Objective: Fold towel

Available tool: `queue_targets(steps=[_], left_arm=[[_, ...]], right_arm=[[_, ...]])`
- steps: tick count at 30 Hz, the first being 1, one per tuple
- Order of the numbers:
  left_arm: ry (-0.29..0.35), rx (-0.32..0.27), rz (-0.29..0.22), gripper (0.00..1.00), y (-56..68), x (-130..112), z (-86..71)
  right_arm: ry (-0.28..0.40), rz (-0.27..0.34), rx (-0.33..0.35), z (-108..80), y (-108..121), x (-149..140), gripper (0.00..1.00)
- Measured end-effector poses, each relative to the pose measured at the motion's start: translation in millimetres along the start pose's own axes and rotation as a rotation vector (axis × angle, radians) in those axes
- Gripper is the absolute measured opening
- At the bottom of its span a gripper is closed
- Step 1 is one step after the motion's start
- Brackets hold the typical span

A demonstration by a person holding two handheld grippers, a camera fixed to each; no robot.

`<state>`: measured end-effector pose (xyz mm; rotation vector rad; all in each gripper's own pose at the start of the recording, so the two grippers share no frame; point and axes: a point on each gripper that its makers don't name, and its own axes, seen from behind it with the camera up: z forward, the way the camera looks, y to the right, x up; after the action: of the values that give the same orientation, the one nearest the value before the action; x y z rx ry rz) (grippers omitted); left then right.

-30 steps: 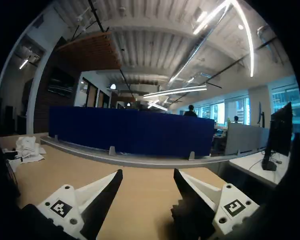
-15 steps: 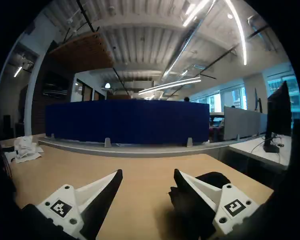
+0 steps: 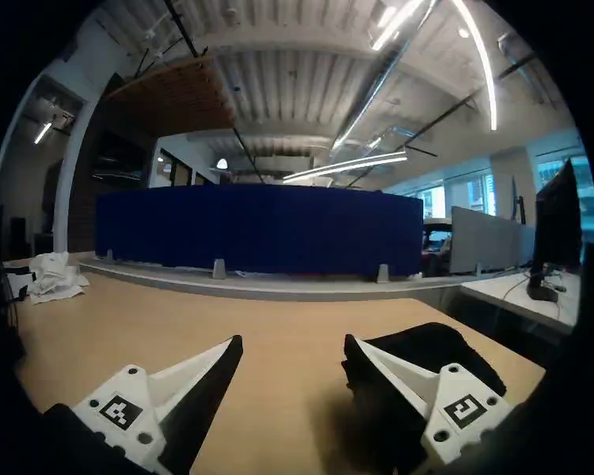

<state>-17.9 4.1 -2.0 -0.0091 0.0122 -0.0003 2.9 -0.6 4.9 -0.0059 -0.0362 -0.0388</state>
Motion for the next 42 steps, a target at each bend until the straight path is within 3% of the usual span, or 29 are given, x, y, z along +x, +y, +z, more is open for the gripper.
queue_targets(steps=[42], left_arm=[[0.0,0.0,0.0,0.97,-0.4,-0.3,-0.4]], right_arm=[[0.035,0.038,0.006,-5.0,2.4,-6.7,1.0]])
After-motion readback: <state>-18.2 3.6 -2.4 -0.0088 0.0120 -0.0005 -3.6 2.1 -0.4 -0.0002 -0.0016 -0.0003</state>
